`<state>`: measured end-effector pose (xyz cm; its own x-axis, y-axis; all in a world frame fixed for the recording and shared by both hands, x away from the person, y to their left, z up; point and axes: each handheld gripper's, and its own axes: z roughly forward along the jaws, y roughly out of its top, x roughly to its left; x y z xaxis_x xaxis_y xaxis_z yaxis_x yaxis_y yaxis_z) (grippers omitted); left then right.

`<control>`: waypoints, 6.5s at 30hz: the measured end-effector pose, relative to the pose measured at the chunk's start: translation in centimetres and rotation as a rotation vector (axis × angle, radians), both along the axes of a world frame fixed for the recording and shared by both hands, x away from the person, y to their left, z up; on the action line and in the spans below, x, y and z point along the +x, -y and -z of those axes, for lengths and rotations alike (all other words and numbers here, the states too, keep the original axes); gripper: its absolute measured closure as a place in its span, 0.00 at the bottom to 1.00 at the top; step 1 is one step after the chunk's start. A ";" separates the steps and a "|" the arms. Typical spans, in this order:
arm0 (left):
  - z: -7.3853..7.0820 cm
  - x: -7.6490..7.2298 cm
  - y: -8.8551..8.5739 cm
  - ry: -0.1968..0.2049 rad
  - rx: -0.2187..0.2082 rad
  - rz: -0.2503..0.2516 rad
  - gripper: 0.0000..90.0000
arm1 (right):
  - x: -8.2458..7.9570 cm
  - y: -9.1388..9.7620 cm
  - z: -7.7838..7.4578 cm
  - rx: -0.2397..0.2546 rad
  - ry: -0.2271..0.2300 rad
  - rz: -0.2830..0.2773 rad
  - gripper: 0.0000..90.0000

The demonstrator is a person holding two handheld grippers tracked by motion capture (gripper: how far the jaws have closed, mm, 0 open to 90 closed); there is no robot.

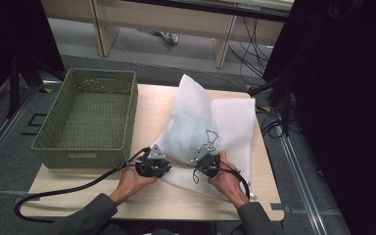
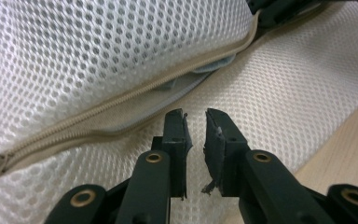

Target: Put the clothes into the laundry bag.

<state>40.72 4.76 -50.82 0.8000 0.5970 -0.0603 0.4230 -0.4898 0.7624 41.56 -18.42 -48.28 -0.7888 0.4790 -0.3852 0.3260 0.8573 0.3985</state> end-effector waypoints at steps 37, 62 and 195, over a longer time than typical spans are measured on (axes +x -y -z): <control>-1.8 -2.0 -0.5 0.037 -0.029 0.058 0.75 | -0.3 1.3 -1.9 0.065 0.022 -0.091 0.90; -0.7 -1.6 0.5 0.061 -0.061 0.032 0.73 | -3.6 1.1 -3.3 0.103 -0.030 -0.133 0.95; -2.8 -4.2 -1.9 0.055 0.002 -0.024 0.60 | -0.4 -1.2 -0.4 0.034 -0.100 -0.087 0.99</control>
<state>36.50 6.69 -47.97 0.7877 0.6159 -0.0158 0.3921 -0.4813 0.7840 41.16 -17.21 -47.92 -0.8618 0.4182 -0.2871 0.2904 0.8708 0.3967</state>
